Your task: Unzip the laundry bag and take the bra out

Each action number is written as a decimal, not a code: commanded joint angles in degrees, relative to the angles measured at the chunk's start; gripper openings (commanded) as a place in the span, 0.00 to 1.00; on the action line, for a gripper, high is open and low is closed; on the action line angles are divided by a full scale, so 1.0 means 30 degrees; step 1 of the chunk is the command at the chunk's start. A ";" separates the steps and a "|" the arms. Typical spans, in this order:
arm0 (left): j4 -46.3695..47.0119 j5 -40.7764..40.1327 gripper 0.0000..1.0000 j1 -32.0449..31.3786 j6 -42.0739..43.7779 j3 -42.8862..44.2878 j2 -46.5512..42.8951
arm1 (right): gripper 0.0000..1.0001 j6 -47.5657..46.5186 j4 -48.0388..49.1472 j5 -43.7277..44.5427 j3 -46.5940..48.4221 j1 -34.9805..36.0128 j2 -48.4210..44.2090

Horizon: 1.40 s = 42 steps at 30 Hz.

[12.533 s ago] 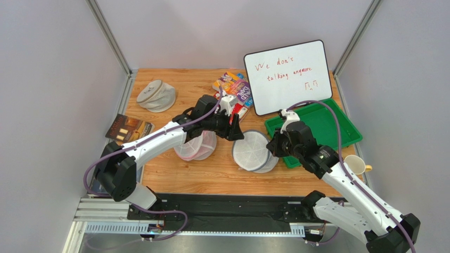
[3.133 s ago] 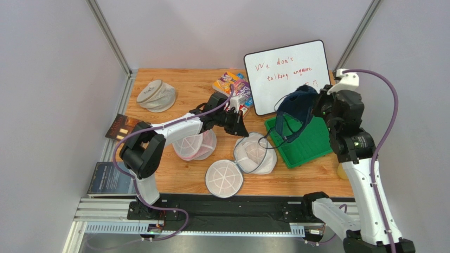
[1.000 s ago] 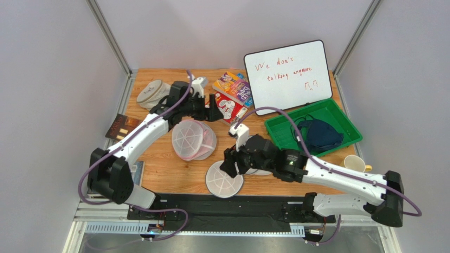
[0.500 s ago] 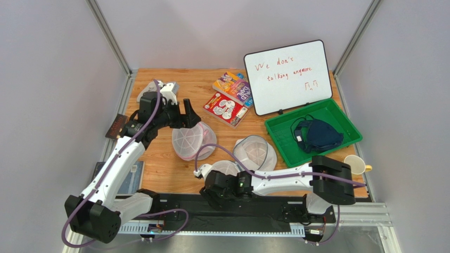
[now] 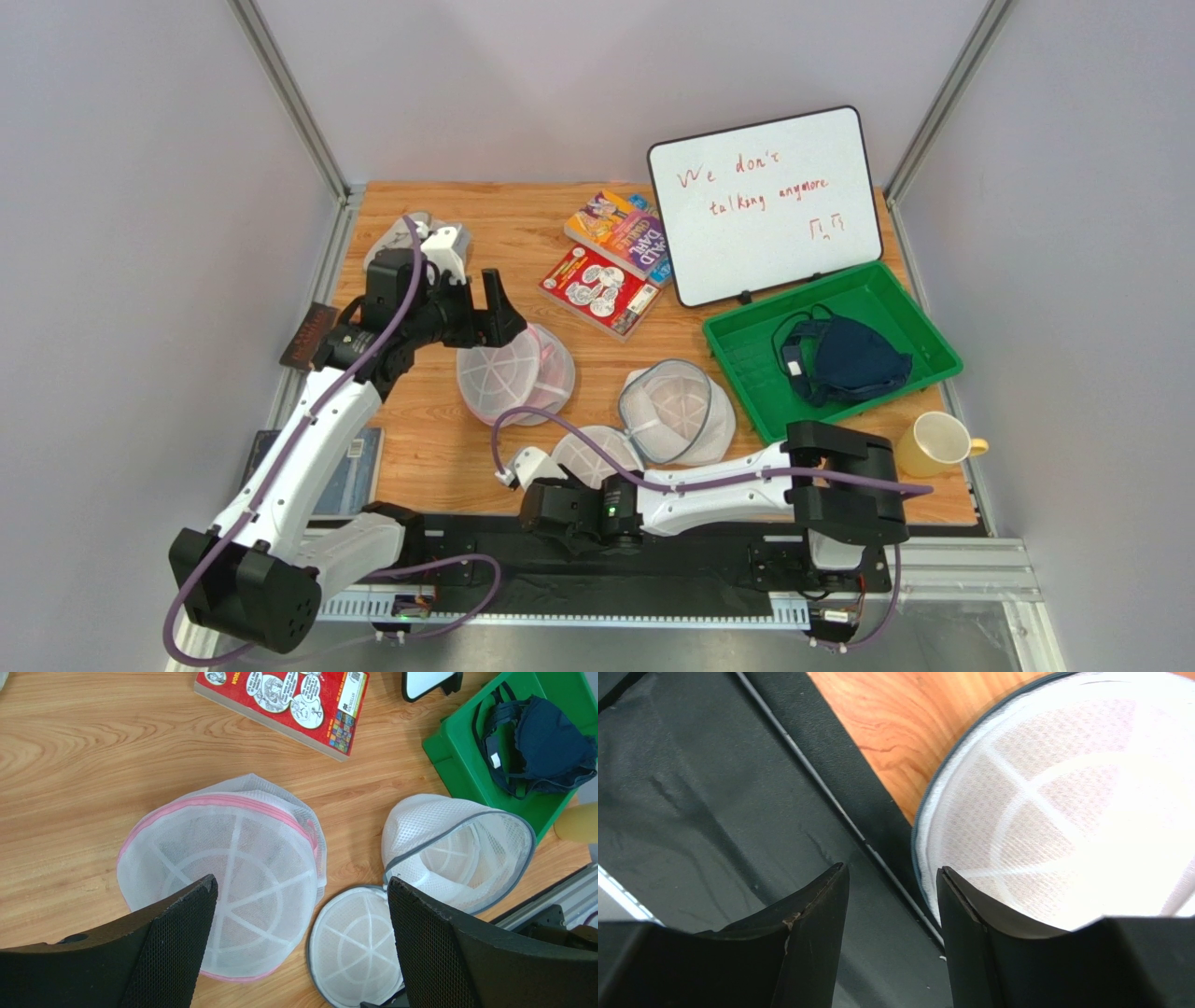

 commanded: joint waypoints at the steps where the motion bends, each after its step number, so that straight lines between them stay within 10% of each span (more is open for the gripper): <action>1: 0.0074 0.0076 0.95 0.0211 0.0334 -0.0114 -0.0314 | 0.54 -0.0214 -0.0547 0.1692 0.0738 0.0083 -0.0940; 18: -0.0189 0.0223 0.95 0.0357 0.0451 0.0003 -0.0607 | 0.42 -0.0948 -0.0080 0.1900 0.0591 -0.0297 0.0698; 28: -0.0570 0.0311 0.95 0.0533 0.0627 0.0237 -0.0987 | 0.00 -0.1123 -0.0897 0.1550 0.1672 -0.0327 0.0144; 42: -0.1624 0.0193 0.96 0.0738 0.0861 0.1232 -0.1749 | 0.00 0.0105 -0.0054 -0.0940 0.2119 -0.1965 -0.6294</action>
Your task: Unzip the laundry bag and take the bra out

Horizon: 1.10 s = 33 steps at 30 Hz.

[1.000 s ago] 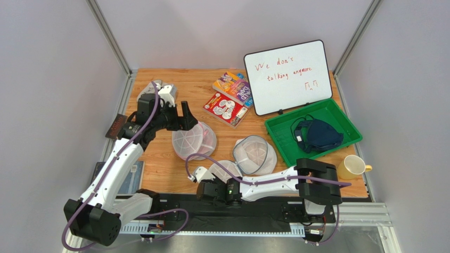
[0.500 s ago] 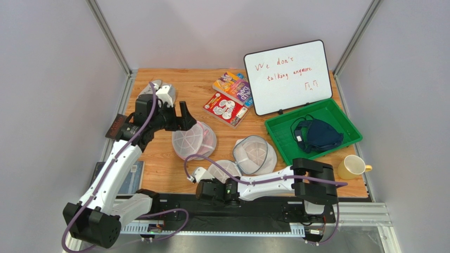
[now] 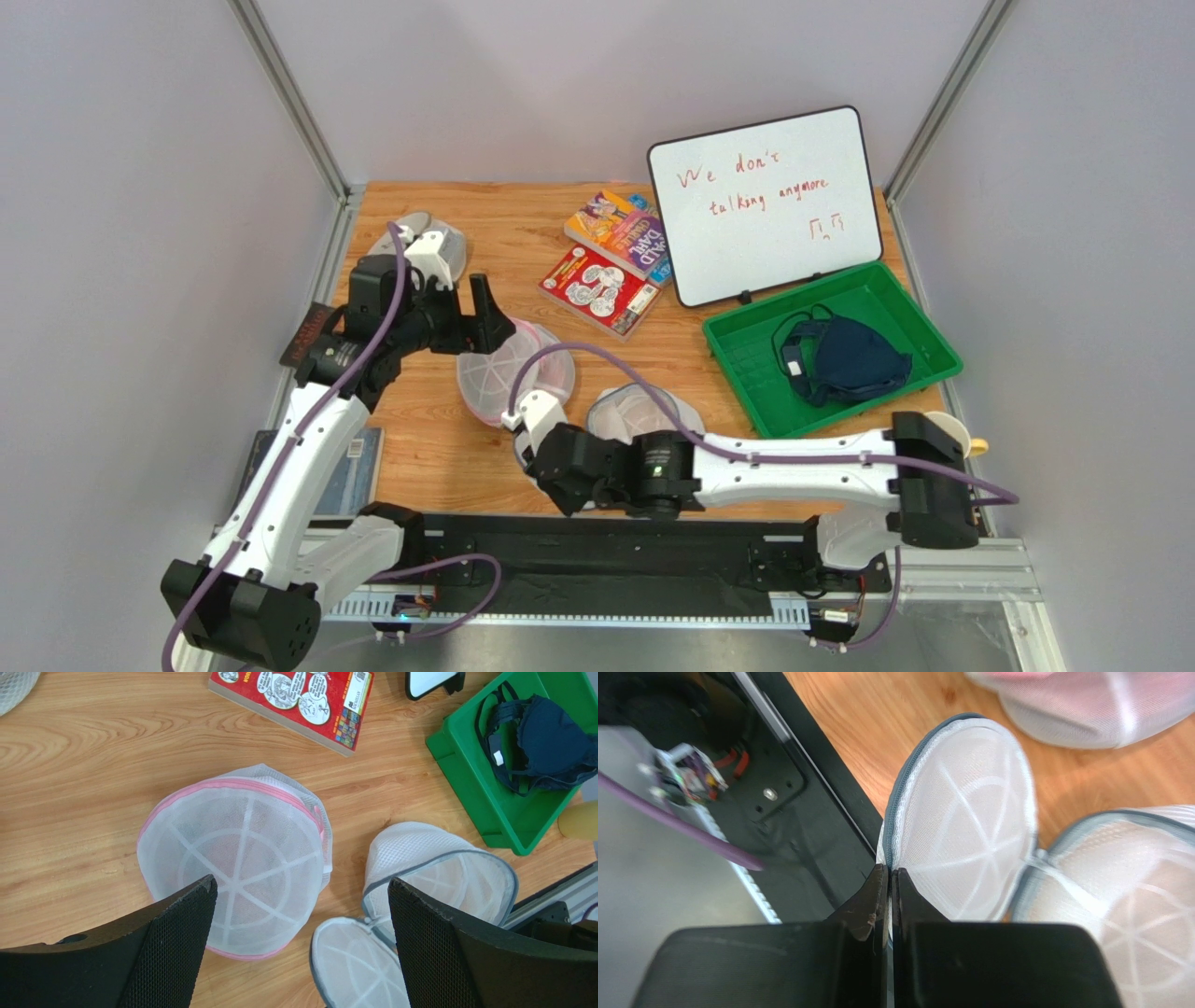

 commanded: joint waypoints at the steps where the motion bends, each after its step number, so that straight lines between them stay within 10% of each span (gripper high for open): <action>1: -0.0365 0.0164 0.96 0.0148 0.0387 0.1146 -0.0467 | 0.00 0.1111 0.1559 -0.1181 -0.0492 -0.1317 -0.2650; 13: -0.0658 -0.0975 0.93 -0.1752 0.0916 0.0883 -0.0205 | 0.00 0.3426 0.3964 -0.1627 -0.6906 -0.5714 -0.9273; 33: 0.5785 -0.0392 0.91 -0.9430 -0.2893 -0.2164 0.4218 | 0.00 0.6415 0.1036 0.3179 -0.9871 -0.6038 -1.4665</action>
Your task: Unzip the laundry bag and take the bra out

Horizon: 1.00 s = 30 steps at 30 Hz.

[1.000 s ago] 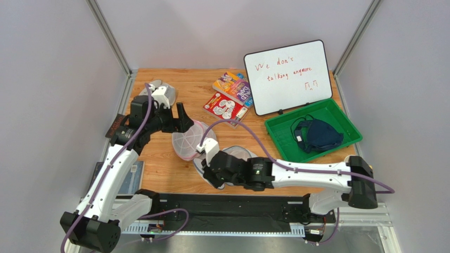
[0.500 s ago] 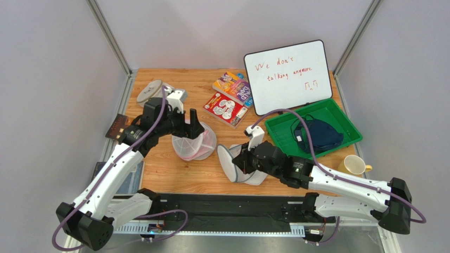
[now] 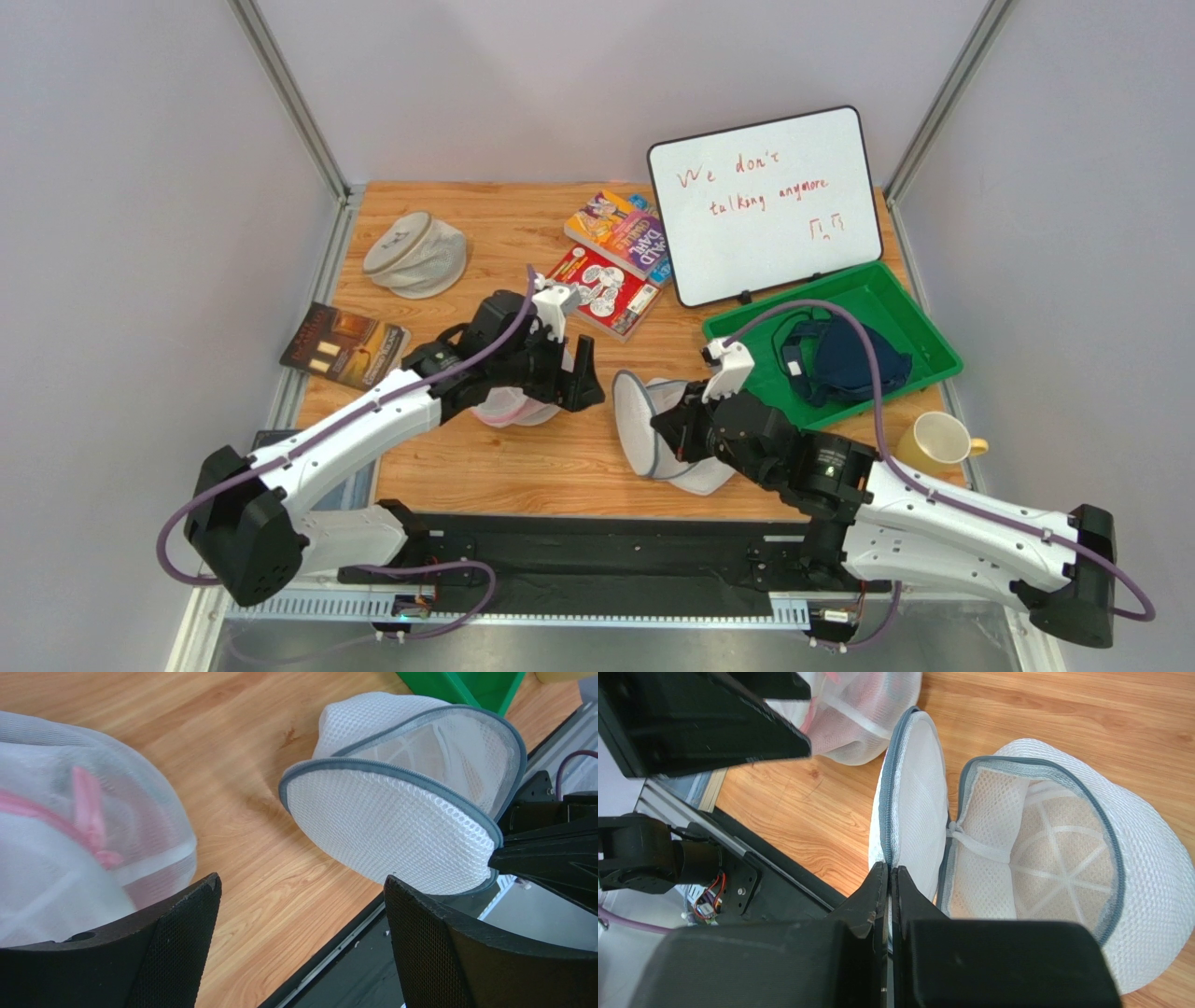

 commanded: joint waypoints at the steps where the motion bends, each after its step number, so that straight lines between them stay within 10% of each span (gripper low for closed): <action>1: 0.2508 0.0460 0.90 -0.1009 -0.1108 0.0007 0.1165 | 0.00 0.0967 -0.0706 0.1832 -0.0195 -0.0050 -0.1078; 10: 0.5233 0.1340 0.90 -0.3089 -0.2046 0.0970 0.4123 | 0.06 0.1787 -0.2200 0.2653 0.0009 -0.0050 -0.1578; 20: 0.7196 0.1866 0.90 -0.4349 -0.2486 0.1793 0.6295 | 0.61 0.1700 -0.5536 0.4410 0.1561 -0.0050 -0.2983; 30: 0.7901 0.2306 0.89 -0.5667 -0.2604 0.3491 0.8375 | 0.64 0.2373 -0.8792 0.8305 0.2499 -0.0050 -0.4273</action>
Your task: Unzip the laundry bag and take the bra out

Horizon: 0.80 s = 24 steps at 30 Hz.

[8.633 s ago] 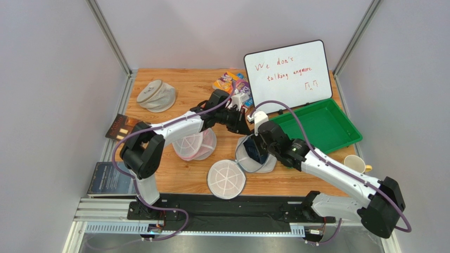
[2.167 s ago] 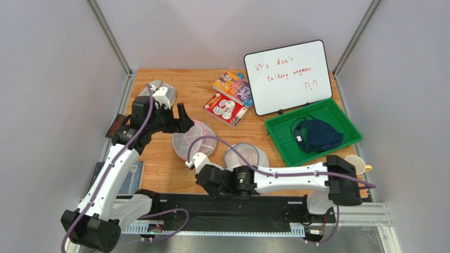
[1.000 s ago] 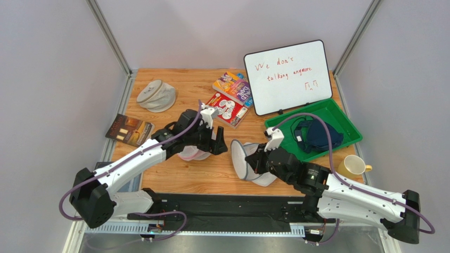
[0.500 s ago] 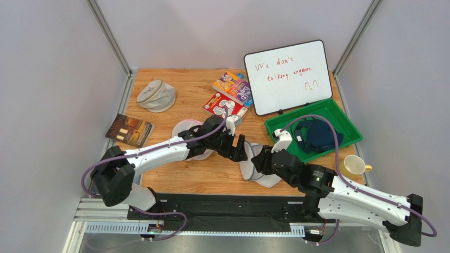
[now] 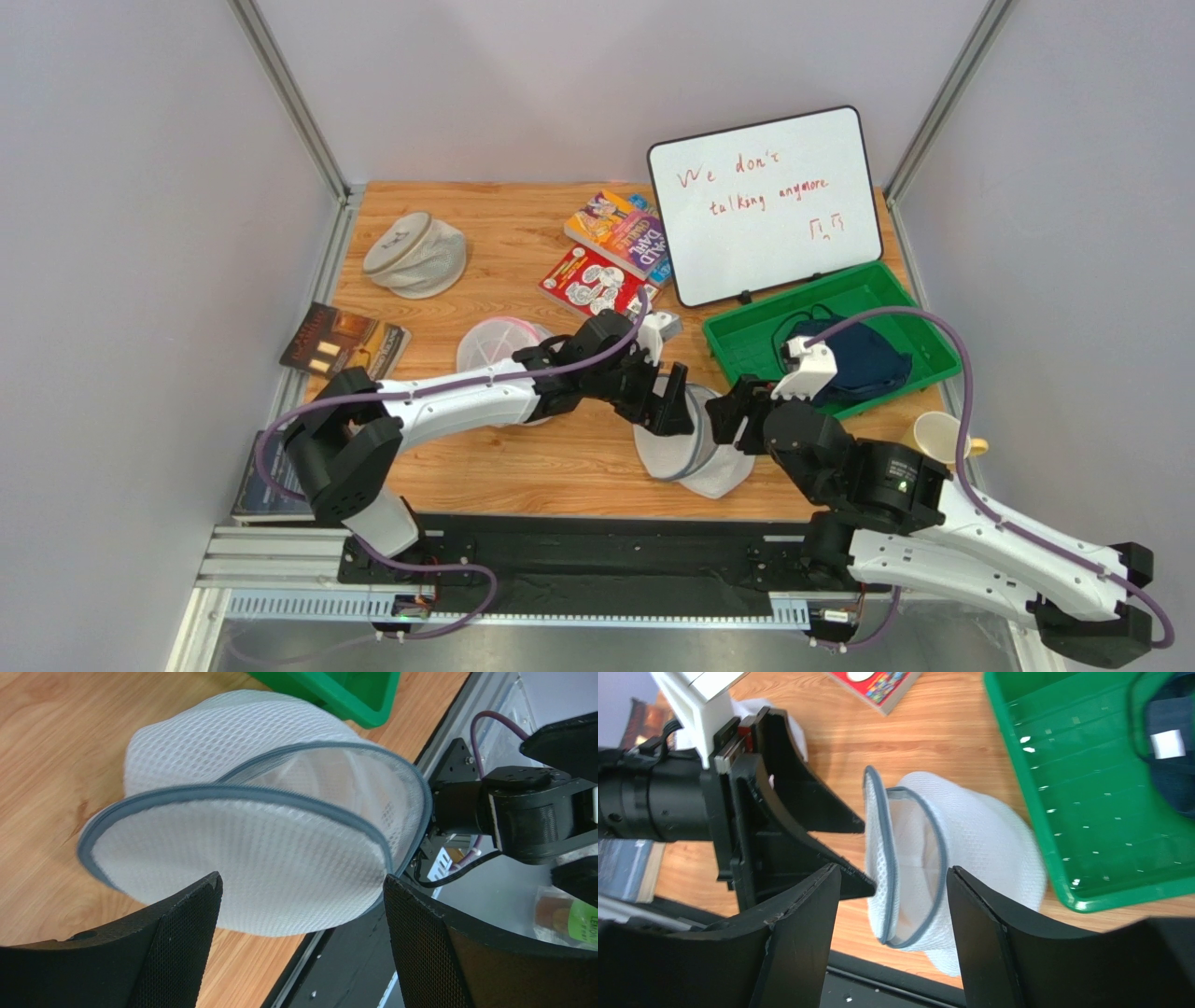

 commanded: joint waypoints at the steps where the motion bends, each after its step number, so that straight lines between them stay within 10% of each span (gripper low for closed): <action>1: 0.1096 0.0543 0.89 -0.0758 -0.0133 0.1677 0.0907 | 0.63 0.0712 -0.1471 0.2582 0.0765 -0.0035 -0.0310; 16: 0.4377 0.2008 0.89 -0.1725 -0.1364 0.2032 0.2815 | 0.65 0.1034 -0.1441 0.3227 0.0387 -0.0210 0.0334; 24: 0.4610 0.2038 0.89 -0.1902 -0.1247 0.2004 0.3428 | 0.48 0.2380 -0.1237 0.1121 -0.1664 -0.1558 0.1125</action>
